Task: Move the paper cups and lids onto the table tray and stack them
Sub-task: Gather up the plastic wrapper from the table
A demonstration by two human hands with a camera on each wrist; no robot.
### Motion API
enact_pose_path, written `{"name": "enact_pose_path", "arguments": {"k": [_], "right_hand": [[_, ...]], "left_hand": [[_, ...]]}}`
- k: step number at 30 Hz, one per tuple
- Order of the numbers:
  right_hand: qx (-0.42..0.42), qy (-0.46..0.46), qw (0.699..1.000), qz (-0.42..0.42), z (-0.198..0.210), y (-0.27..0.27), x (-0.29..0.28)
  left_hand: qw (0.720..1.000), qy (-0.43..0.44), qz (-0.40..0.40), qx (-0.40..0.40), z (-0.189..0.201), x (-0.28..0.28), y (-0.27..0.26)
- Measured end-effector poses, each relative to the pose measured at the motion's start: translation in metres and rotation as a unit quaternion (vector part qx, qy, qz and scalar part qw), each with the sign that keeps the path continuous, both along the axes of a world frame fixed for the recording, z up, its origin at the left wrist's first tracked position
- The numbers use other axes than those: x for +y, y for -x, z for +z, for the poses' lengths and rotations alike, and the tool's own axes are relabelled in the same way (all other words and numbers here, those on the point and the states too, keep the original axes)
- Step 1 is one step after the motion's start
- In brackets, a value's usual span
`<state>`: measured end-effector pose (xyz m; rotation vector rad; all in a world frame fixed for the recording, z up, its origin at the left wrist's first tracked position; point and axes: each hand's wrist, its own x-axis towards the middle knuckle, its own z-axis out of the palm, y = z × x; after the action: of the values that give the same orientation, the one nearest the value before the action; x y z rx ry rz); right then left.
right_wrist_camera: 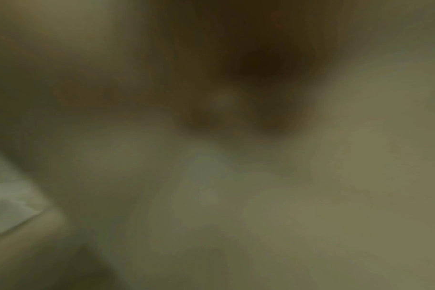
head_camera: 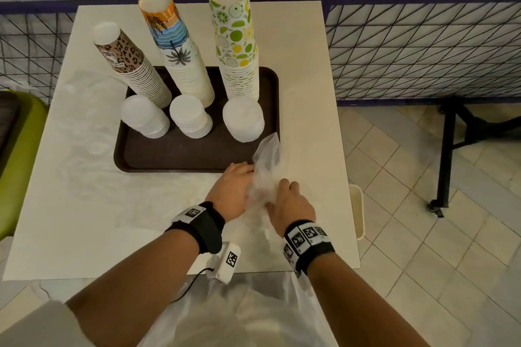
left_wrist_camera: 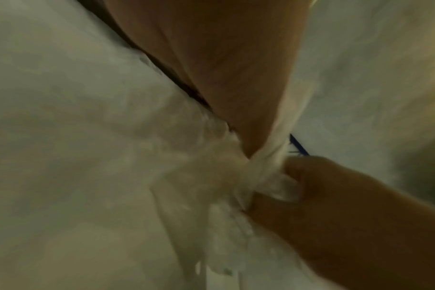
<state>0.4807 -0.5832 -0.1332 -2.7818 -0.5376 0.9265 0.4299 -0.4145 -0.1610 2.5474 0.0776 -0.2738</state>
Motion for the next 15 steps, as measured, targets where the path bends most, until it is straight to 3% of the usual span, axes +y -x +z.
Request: {"name": "enact_pose_path", "arguments": {"k": [3, 8, 15], "right_hand": [[0.013, -0.013, 1.0, 0.024, 0.0, -0.011, -0.003], [0.021, -0.101, 0.994, -0.043, 0.029, -0.025, -0.017], [-0.098, -0.234, 0.958, -0.133, 0.084, -0.045, -0.044]], "left_hand": [[0.997, 0.05, 0.053, 0.01, 0.006, 0.015, 0.002], [0.996, -0.017, 0.082, -0.041, -0.008, 0.034, 0.003], [0.993, -0.032, 0.072, -0.084, -0.011, 0.034, 0.003]]}}
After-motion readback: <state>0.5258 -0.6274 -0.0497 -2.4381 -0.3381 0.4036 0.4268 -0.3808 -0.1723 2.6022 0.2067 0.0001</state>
